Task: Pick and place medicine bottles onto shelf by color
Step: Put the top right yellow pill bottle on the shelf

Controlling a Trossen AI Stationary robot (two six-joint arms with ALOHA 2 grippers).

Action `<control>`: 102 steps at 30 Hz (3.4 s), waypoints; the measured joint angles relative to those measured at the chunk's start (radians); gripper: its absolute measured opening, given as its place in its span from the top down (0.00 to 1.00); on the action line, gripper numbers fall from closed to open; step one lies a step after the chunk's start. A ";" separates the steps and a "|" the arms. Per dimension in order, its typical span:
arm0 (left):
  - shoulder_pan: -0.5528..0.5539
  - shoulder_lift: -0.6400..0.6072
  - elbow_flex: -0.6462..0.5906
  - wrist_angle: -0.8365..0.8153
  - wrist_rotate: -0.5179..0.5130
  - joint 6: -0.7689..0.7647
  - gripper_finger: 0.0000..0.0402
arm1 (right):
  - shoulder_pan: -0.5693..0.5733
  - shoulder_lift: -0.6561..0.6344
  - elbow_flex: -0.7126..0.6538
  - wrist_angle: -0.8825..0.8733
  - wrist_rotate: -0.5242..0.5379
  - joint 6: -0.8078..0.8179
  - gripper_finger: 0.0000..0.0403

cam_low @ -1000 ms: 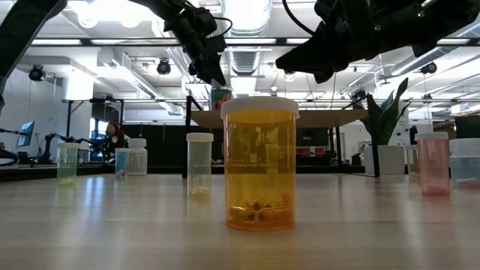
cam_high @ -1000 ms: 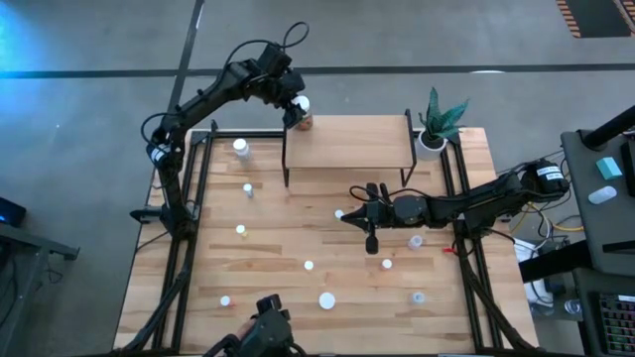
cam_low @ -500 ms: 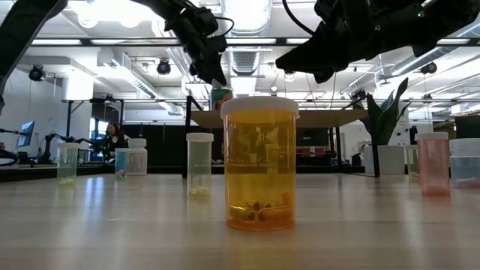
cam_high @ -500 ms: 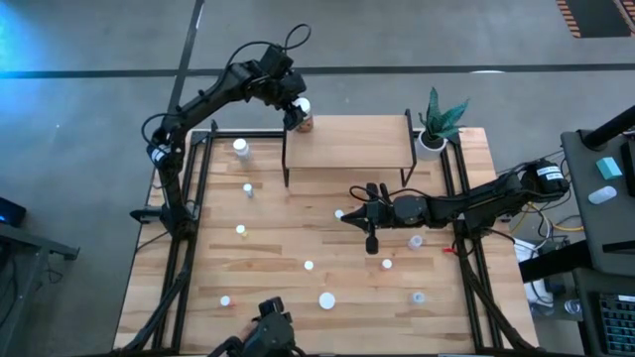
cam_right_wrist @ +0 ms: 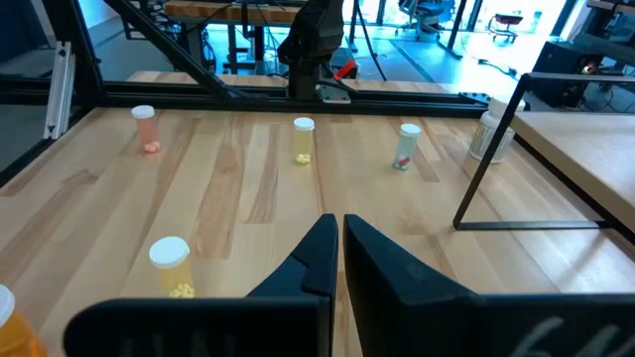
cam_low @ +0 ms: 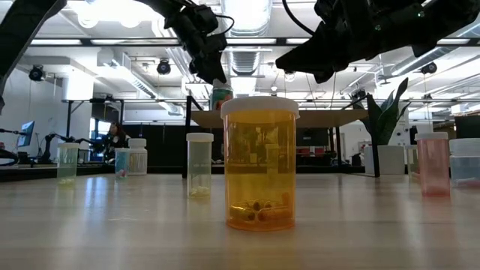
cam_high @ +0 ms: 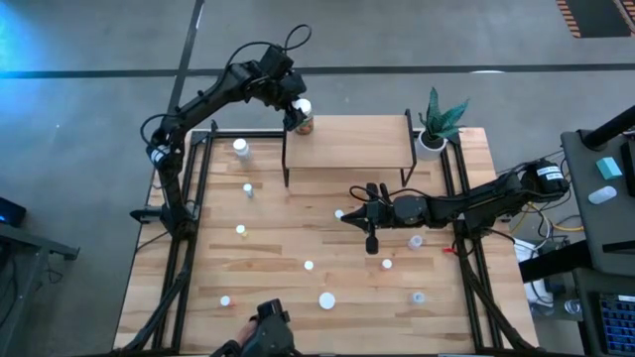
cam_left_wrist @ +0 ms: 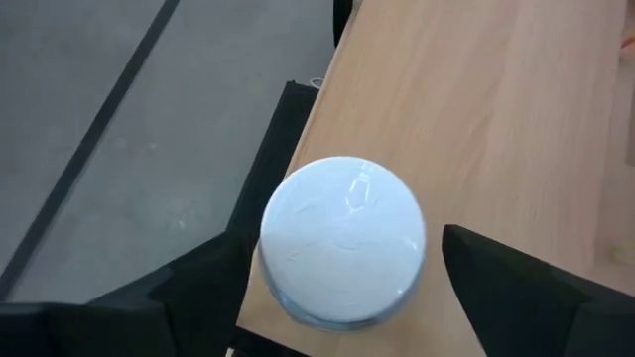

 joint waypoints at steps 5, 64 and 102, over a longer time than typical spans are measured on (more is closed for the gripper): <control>-0.006 -0.031 0.000 0.003 -0.019 0.006 0.22 | 0.000 0.000 0.000 0.000 0.000 -0.001 0.97; -0.540 -1.187 -1.826 1.793 0.067 -0.291 0.98 | -0.024 0.015 0.091 -0.415 0.139 0.156 0.53; -0.540 -1.210 -1.851 1.790 0.066 -0.291 0.98 | -0.108 0.303 0.174 -0.308 0.048 0.142 0.75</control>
